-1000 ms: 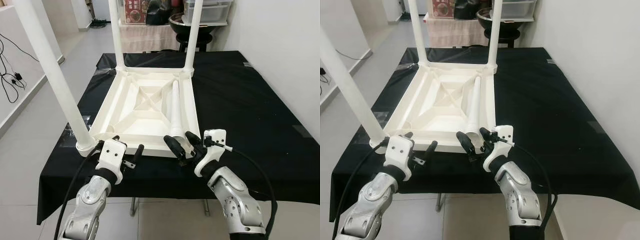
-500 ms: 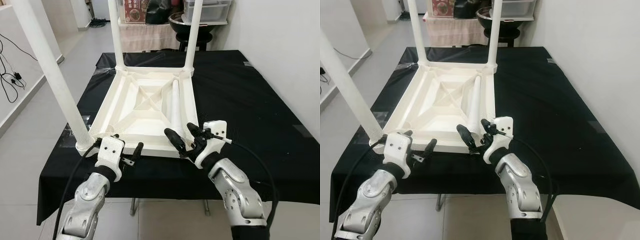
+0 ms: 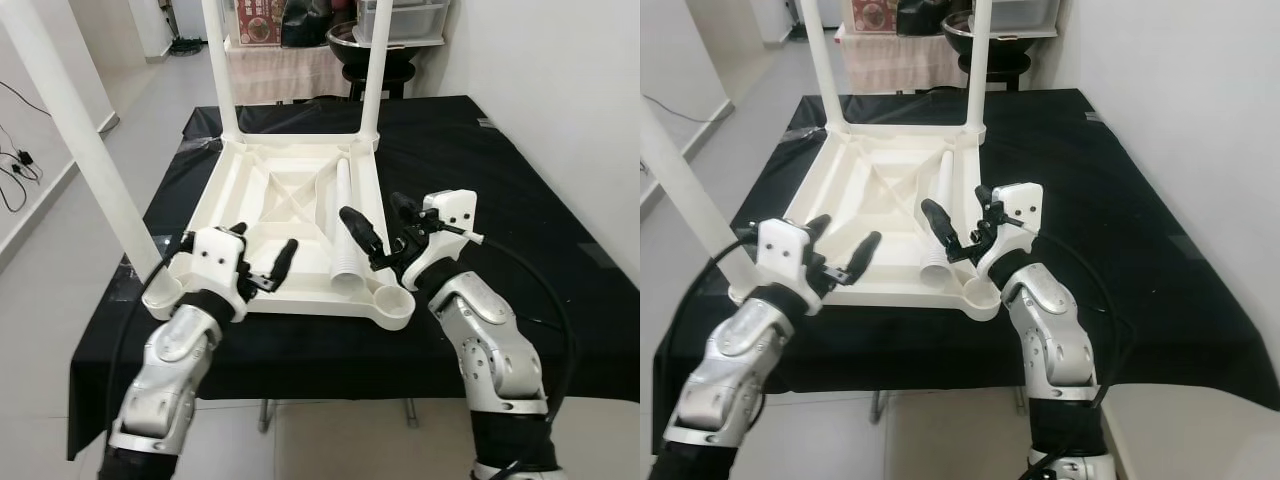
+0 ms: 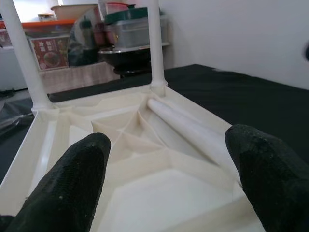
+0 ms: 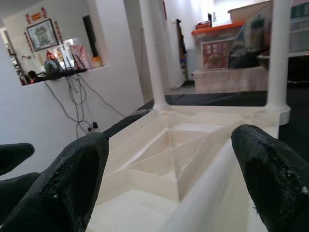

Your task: Building children table

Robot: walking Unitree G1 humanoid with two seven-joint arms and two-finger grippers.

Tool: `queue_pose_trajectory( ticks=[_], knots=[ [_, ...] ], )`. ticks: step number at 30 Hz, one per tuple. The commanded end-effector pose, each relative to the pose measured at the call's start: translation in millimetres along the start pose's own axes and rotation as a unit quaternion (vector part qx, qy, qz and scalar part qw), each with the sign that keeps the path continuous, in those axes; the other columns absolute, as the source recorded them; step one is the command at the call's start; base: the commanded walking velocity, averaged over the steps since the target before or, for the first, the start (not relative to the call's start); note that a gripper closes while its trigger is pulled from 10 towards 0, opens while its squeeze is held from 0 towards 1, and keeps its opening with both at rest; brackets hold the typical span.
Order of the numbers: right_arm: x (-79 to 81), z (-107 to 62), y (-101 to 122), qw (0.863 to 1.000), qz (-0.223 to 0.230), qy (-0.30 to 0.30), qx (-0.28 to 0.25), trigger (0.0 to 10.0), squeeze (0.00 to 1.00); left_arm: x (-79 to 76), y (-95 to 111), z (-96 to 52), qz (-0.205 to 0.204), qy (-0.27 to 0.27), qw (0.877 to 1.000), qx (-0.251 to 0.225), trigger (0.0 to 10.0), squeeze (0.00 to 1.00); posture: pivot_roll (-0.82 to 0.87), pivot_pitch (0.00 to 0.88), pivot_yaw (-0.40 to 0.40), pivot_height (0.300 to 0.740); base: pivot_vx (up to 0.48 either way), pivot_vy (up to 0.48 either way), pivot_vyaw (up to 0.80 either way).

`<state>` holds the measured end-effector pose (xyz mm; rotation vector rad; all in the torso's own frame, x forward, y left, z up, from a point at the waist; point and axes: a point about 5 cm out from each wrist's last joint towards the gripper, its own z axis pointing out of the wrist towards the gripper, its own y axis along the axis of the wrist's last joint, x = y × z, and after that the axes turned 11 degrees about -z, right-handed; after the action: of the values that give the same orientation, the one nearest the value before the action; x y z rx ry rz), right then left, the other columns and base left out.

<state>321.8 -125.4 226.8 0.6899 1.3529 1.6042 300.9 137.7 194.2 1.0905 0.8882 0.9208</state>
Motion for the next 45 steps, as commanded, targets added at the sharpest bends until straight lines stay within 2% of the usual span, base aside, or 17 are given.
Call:
queue_pose_trajectory(
  ticks=[1, 7, 12, 28, 31, 32, 33, 35, 37, 38, 39, 40, 41, 42, 45],
  knots=[
    [1.3, 1.4, 4, 1.0, 0.0, 0.001, -0.012, 10.0, 0.0, 1.5, -1, -1.4, 0.004, -0.001, 1.0, 0.006, 10.0, 0.0, -0.14, 0.088, 0.017, 0.74, 0.27, 0.0, 0.0],
    [2.9, 3.3, 6, 1.0, -0.003, 0.001, -0.014, 10.0, 0.0, -2.3, -3, -1.8, 0.005, -0.01, 1.0, 0.011, 10.0, 0.0, -0.14, 0.087, 0.019, 0.74, 0.296, 0.0, 0.0],
    [4.7, 4.6, 6, 1.0, 0.001, 0.01, -0.011, 10.0, 0.0, -4.5, -3, -1.5, 0.003, -0.018, 1.0, 0.016, 10.0, 0.0, -0.14, 0.082, 0.02, 0.74, 0.325, 0.0, -0.64],
    [6.2, 6.3, 11, 0.999, -0.021, 0.024, -0.022, 10.0, 0.0, -7.5, -5, -1.5, 0.0, -0.022, 1.0, 0.02, 10.0, 0.0, -0.14, 0.072, 0.013, 0.74, 0.326, 0.0, 0.0],
    [6.9, 6.7, 11, 0.999, -0.031, 0.029, -0.022, 10.0, 0.0, -6.5, -5, -2.0, -0.006, -0.015, 1.0, 0.018, 10.0, 0.0, -0.13, 0.068, 0.021, 0.74, 0.244, 0.0, 0.0],
    [5.8, 7.6, 13, 0.998, -0.053, 0.039, -0.015, 10.0, 0.0, -8.4, -10, -2.4, -0.002, -0.019, 0.999, 0.034, 10.0, 0.0, -0.13, 0.065, 0.026, 0.74, 0.0, 0.0, 0.0],
    [5.8, 7.6, 13, 0.998, -0.053, 0.039, -0.015, 10.0, 0.0, -8.4, -10, -2.4, -0.002, -0.019, 0.999, 0.034, 10.0, 0.0, -0.13, 0.065, 0.026, 0.74, 0.0, 0.0, 0.0],
    [0.7, 10.0, 15, 0.995, -0.087, 0.048, 0.009, 10.0, 0.0, -9.4, -15, -5.4, -0.002, -0.017, 0.999, 0.044, 10.0, 0.0, -0.11, 0.069, 0.023, 0.74, 0.0, 0.0, 0.0],
    [-0.6, 10.5, 15, 0.994, -0.095, 0.049, 0.015, 10.0, 0.0, -9.4, -16, -6.3, -0.003, -0.016, 0.999, 0.045, 10.0, 0.0, -0.11, 0.069, 0.023, 0.74, 0.0, 0.0, 0.0],
    [-13.2, 17.0, 18, 0.989, -0.134, 0.032, 0.055, 10.0, 0.0, -8.8, -22, -10.2, -0.002, -0.012, 0.998, 0.058, 10.0, 0.0, -0.11, 0.077, 0.017, 0.74, 0.0, 0.0, 0.0],
    [-18.4, 19.3, 20, 0.985, -0.155, 0.023, 0.07, 10.0, 0.0, -8.7, -24, -11.5, -0.002, -0.01, 0.998, 0.063, 10.0, 0.0, -0.11, 0.077, 0.017, 0.74, 0.0, 0.0, 0.0],
    [-18.4, 19.3, 20, 0.985, -0.155, 0.023, 0.07, 10.0, 0.0, -8.7, -24, -11.5, -0.002, -0.01, 0.998, 0.063, 10.0, 0.0, -0.11, 0.077, 0.017, 0.74, 0.0, 0.0, 0.0],
    [-25.3, 23.6, 22, 0.979, -0.174, 0.014, 0.103, 10.0, 0.0, -8.9, -28, -13.2, -0.003, -0.01, 0.997, 0.072, 10.0, 0.0, -0.11, 0.081, 0.016, 0.74, 0.0, 0.0, 0.0],
    [-25.3, 23.6, 22, 0.979, -0.174, 0.014, 0.103, 10.0, 0.0, -8.9, -28, -13.2, -0.003, -0.01, 0.997, 0.072, 10.0, 0.0, -0.11, 0.081, 0.016, 0.74, 0.0, 0.0, 0.0],
    [-34.1, 30.6, 24, 0.969, -0.179, 0.011, 0.167, 10.0, 0.0, -11.8, -34, -15.2, -0.007, -0.018, 0.996, 0.091, 10.0, 0.0, -0.1, 0.084, 0.012, 0.74, 0.0, 0.0, 0.0]
  ],
)
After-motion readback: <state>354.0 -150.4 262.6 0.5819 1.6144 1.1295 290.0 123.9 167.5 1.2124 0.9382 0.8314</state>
